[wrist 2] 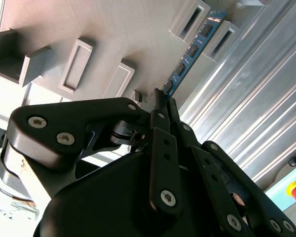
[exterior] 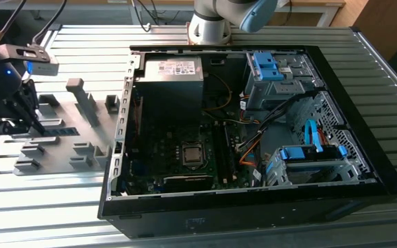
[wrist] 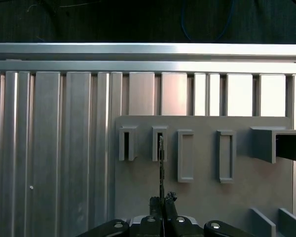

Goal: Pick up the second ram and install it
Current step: 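Pick up the second ram and move it above second insertion slot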

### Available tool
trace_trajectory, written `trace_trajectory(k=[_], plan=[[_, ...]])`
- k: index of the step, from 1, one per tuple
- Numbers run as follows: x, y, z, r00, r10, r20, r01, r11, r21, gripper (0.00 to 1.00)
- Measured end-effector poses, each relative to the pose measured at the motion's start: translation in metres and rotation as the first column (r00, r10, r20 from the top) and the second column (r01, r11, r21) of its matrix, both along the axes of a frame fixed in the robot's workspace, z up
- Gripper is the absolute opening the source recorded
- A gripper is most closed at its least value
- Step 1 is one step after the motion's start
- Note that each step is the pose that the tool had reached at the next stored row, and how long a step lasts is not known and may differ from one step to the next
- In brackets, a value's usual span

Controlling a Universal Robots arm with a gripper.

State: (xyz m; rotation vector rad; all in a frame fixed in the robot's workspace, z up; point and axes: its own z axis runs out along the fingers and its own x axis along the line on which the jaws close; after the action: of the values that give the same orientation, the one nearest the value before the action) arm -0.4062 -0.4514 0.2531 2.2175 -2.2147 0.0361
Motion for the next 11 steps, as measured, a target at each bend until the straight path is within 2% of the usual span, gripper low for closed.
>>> trace_trajectory(k=[11], plan=[[0.0000, 0.0000, 0.0075, 1.0000, 0.000, 0.0000, 0.000, 1.0000, 0.0000, 0.14]])
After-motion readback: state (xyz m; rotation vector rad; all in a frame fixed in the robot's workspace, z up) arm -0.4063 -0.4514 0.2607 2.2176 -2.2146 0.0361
